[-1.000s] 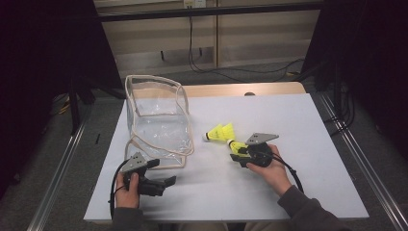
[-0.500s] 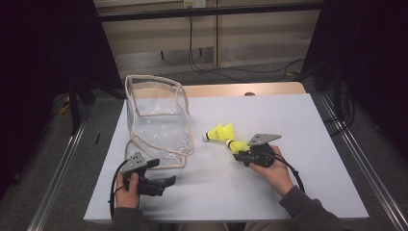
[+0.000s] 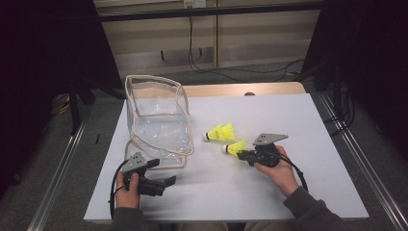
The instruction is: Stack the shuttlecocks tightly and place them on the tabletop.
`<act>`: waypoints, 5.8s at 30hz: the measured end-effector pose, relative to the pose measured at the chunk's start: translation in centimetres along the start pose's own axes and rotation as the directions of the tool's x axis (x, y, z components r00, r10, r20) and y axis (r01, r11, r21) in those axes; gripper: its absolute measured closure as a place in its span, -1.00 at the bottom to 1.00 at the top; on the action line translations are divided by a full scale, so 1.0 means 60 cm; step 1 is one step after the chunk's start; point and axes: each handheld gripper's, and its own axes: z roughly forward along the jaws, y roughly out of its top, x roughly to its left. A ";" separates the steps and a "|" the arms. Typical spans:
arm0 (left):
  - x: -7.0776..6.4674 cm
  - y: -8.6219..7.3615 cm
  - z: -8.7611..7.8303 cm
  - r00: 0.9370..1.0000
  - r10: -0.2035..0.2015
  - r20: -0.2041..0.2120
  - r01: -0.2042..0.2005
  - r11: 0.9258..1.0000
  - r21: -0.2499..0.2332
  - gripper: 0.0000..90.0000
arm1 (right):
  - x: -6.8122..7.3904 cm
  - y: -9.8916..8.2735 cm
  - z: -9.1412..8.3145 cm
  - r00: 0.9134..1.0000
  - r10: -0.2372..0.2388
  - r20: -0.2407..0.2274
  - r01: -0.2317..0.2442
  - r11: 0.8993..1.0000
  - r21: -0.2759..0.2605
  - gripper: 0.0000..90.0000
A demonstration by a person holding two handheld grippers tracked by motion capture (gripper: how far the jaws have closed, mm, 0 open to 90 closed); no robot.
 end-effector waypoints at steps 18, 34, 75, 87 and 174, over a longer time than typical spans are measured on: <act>0.000 0.000 -0.001 1.000 -0.002 -0.002 0.002 1.000 -0.002 -0.92 | -0.003 0.003 0.017 1.000 -0.002 -0.008 0.002 1.000 -0.015 0.98; 0.000 0.000 -0.001 1.000 -0.003 -0.004 0.003 1.000 -0.006 -0.92 | -0.013 0.006 -0.013 0.999 -0.014 -0.048 0.012 1.000 -0.026 0.98; -0.001 0.000 -0.002 1.000 -0.003 -0.005 0.003 1.000 -0.008 -0.92 | -0.056 0.012 -0.062 0.999 0.023 -0.028 -0.024 0.997 -0.068 0.98; 0.000 0.000 -0.002 1.000 -0.004 -0.005 0.004 1.000 -0.010 -0.92 | -0.070 0.013 -0.067 1.000 0.026 -0.009 -0.027 0.997 -0.070 0.98; 0.001 -0.001 -0.001 1.000 -0.003 0.000 0.003 1.000 -0.002 -0.92 | -0.092 0.055 0.004 1.000 0.012 0.020 -0.011 0.999 -0.030 0.98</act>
